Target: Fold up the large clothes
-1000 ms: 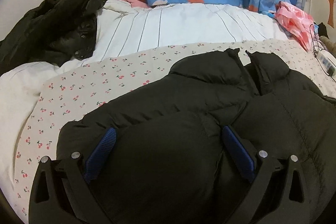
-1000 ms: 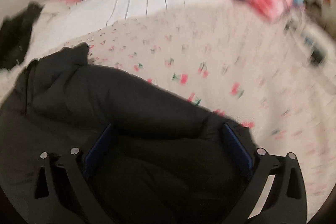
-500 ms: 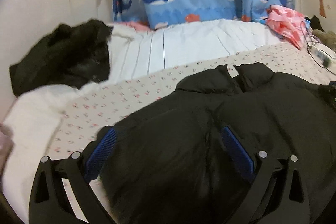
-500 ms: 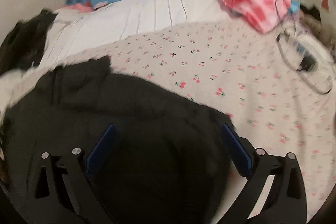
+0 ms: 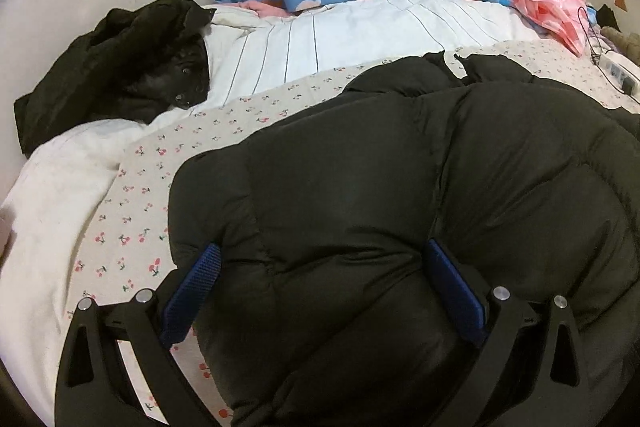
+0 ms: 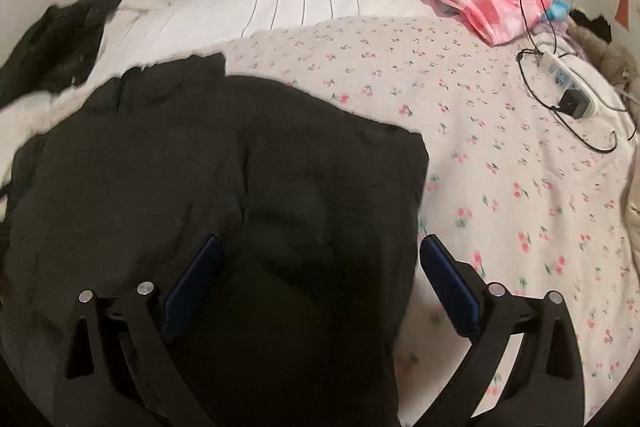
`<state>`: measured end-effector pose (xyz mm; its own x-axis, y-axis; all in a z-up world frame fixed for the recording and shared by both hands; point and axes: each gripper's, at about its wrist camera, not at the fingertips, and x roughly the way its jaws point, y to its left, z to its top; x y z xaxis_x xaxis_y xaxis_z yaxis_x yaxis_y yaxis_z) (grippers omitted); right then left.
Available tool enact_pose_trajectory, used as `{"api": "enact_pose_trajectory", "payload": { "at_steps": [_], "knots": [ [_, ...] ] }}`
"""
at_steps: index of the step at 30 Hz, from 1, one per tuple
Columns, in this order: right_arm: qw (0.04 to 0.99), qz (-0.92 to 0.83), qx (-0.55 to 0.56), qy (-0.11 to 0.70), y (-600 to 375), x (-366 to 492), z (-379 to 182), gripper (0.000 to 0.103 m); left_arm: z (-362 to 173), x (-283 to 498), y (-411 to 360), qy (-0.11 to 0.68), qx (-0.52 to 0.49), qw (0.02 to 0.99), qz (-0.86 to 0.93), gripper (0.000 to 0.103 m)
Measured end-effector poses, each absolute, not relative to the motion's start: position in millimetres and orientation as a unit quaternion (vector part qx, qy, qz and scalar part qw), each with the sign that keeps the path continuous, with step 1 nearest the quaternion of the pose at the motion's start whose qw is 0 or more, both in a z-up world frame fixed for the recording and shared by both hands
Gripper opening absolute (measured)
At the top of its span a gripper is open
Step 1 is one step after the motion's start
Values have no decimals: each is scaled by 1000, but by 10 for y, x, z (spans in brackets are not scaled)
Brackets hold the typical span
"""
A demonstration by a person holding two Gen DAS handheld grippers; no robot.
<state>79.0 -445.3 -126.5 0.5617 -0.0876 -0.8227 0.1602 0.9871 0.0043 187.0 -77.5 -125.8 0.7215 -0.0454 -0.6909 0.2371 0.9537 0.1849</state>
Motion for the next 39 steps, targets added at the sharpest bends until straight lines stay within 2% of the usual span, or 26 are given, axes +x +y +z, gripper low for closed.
{"api": "enact_pose_trajectory", "payload": {
  "at_steps": [2, 8, 13, 18, 23, 30, 33, 39],
  "knots": [
    [878, -51, 84, 469, -4566, 789, -1517, 97, -1279, 1860, -784, 363, 129, 919, -81, 97],
    [861, -51, 101, 495, -4624, 754, -1410, 97, -1287, 1829, -801, 363, 141, 918, -73, 97],
    [866, -51, 142, 476, -4901, 103, -1072, 97, -1044, 1433, -775, 352, 188, 914, -70, 97],
    [854, -64, 174, 486, -5200, -644, -1088, 97, -837, 918, -626, 358, 207, 904, -104, 97],
    [848, -13, 239, 473, -5270, -1269, -1140, 97, -819, 623, -278, 432, 140, 877, -157, 97],
    [804, 114, 359, 460, -5139, -1765, -1135, 97, -981, 168, 534, 540, -58, 809, -225, 97],
    [769, 176, 394, 471, -5027, -1962, -1194, 97, -1063, -87, 912, 557, -151, 777, -252, 97],
    [729, 250, 406, 491, -4720, -2261, -1335, 97, -1126, -564, 1092, 568, -233, 722, -318, 97]
  ]
}}
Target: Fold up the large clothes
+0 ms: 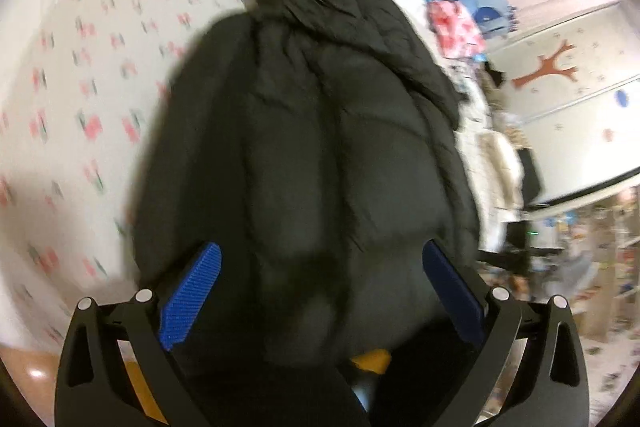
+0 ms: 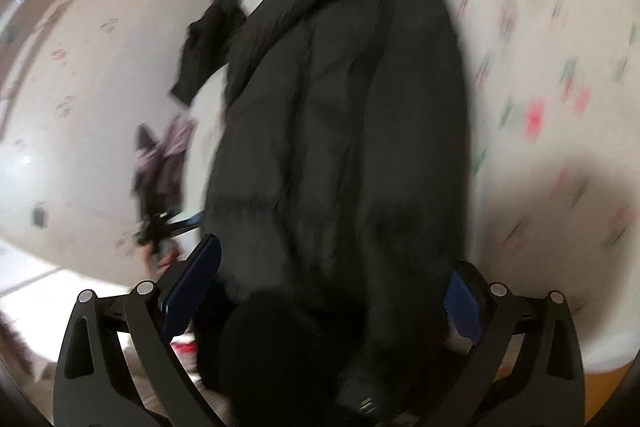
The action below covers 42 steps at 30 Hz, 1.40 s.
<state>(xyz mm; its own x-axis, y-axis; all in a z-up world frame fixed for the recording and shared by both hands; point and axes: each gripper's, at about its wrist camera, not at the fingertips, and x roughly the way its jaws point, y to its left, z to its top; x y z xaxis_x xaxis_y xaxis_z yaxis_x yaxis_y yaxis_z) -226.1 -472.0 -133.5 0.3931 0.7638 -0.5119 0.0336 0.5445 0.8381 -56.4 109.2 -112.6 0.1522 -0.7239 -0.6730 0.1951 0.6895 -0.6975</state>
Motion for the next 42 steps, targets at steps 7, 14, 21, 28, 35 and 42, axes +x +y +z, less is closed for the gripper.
{"api": "enact_pose_trajectory", "payload": {
  "at_steps": [7, 14, 21, 28, 35, 42],
  "knots": [
    [721, 297, 415, 469, -4455, -2431, -1342, 90, -1141, -829, 1078, 562, -263, 719, -313, 96],
    [733, 290, 422, 448, -4430, -2527, -1299, 65, -838, -876, 1283, 516, -281, 762, -273, 88],
    [709, 305, 447, 453, -4396, -2487, -1536, 65, -1223, -911, 1470, 556, -265, 761, -204, 93],
    [734, 332, 438, 400, -4255, -2330, -1217, 54, -1309, -1019, 998, 561, -247, 751, -248, 66],
    [776, 302, 422, 359, -4150, -2139, -765, 9, -887, -883, 1002, 540, -283, 752, -250, 16],
    [789, 357, 430, 255, -4235, -2126, 215, 9, 272, -1137, 973, 445, -299, 781, -320, 10]
  ]
}}
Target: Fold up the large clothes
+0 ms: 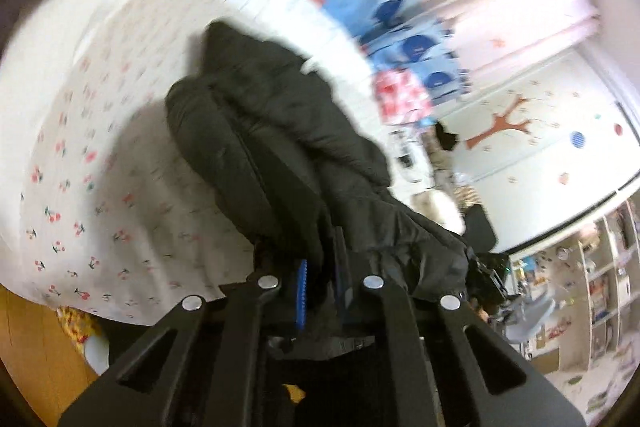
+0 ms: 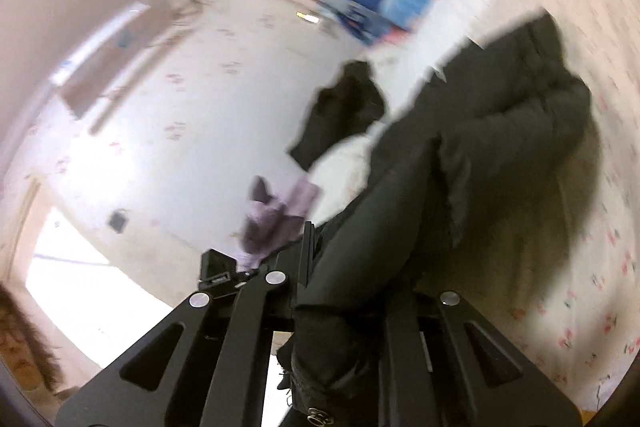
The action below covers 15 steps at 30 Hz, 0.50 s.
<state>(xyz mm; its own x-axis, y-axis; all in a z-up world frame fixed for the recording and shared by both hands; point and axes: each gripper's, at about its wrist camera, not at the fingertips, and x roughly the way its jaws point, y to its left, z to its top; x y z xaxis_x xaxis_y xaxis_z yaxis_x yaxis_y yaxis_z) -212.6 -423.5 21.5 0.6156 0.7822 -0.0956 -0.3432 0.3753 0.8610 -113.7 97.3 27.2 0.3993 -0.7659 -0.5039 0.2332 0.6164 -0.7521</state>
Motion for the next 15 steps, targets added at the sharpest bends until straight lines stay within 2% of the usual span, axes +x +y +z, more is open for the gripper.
{"api": "enact_pose_trajectory", "payload": {
  "at_steps": [4, 7, 8, 9, 11, 13, 15],
  "knots": [
    [794, 383, 405, 242, -4329, -2512, 538, 9, 633, -1550, 1144, 423, -290, 785, -347, 9],
    [788, 388, 367, 307, -4420, -2854, 416, 12, 636, -1923, 1297, 442, -247, 779, -371, 10],
    [780, 384, 348, 351, -4449, -2955, 268, 17, 537, -2051, 1333, 467, -211, 772, -376, 10],
    [774, 364, 330, 399, -4509, -3057, 86, 33, 396, -2147, 1349, 493, -185, 764, -374, 10],
    [758, 308, 323, 476, -4669, -3190, -241, 52, 98, -2248, 1522, 543, -157, 747, -350, 10],
    [762, 227, 326, 512, -4950, -3307, -453, 53, -192, -2242, 1882, 579, -161, 748, -282, 10],
    [784, 186, 335, 488, -5145, -3237, -383, 56, -252, -2139, 2285, 578, -194, 764, -212, 10]
  ]
}}
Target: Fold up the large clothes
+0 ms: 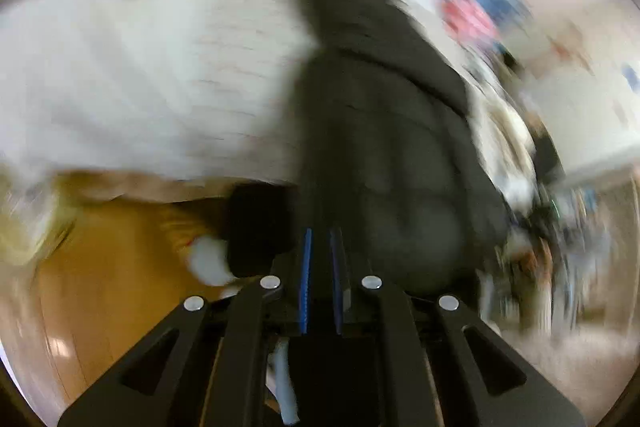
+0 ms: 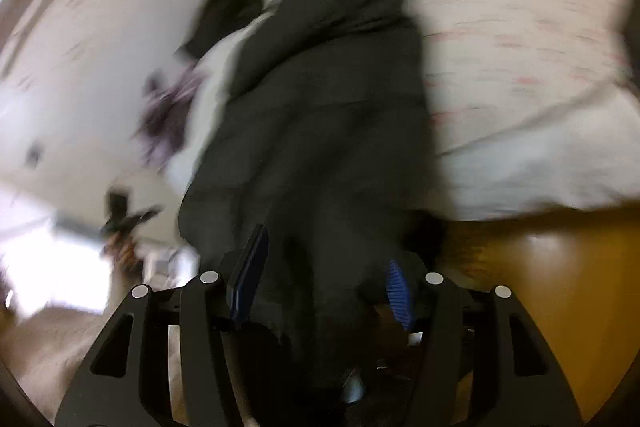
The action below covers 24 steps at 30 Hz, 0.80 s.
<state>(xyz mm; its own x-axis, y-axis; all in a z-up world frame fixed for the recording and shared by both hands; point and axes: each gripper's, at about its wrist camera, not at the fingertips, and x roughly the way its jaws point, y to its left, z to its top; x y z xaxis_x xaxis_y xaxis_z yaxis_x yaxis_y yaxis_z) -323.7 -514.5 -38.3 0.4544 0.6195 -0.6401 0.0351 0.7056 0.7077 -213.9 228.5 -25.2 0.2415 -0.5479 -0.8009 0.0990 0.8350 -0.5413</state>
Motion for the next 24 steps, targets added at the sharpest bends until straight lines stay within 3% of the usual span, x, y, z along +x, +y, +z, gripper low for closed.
{"api": "enact_pose_trajectory", "payload": {
  "at_steps": [1, 3, 4, 5, 7, 11, 13, 15, 16, 21, 24],
  "knots": [
    [801, 170, 330, 470, -5180, -3144, -289, 61, -198, -2070, 2379, 564, -204, 774, -202, 10],
    [825, 150, 322, 439, -5168, -2819, -113, 83, -18, -1811, 2311, 525, -211, 795, -218, 14],
    [835, 148, 314, 426, -5116, -2511, -39, 84, 40, -1681, 2176, 512, -207, 802, -227, 30],
    [844, 141, 304, 419, -5052, -2278, 3, 85, 73, -1506, 1986, 496, -202, 812, -234, 60],
    [864, 104, 273, 411, -4881, -1669, -33, 85, 39, -1208, 1653, 472, -198, 826, -236, 75],
    [877, 2, 209, 432, -4704, -688, -460, 85, -242, -505, 976, 482, -213, 813, -249, 75],
    [873, -6, 185, 451, -4589, -405, -683, 75, -401, -243, 766, 487, -222, 810, -240, 75],
    [875, -8, 152, 459, -4492, -302, -806, 28, -500, -20, 597, 490, -235, 807, -232, 75],
    [882, 1, 149, 448, -4463, -286, -752, 22, -516, 89, 518, 488, -236, 808, -232, 75],
    [928, -27, 109, 355, -4540, -502, -266, 22, -415, 372, 265, 450, -210, 833, -244, 77],
    [906, -47, 95, 409, -4654, -432, -590, 22, -605, 609, 82, 468, -192, 830, -234, 77]
  ]
}}
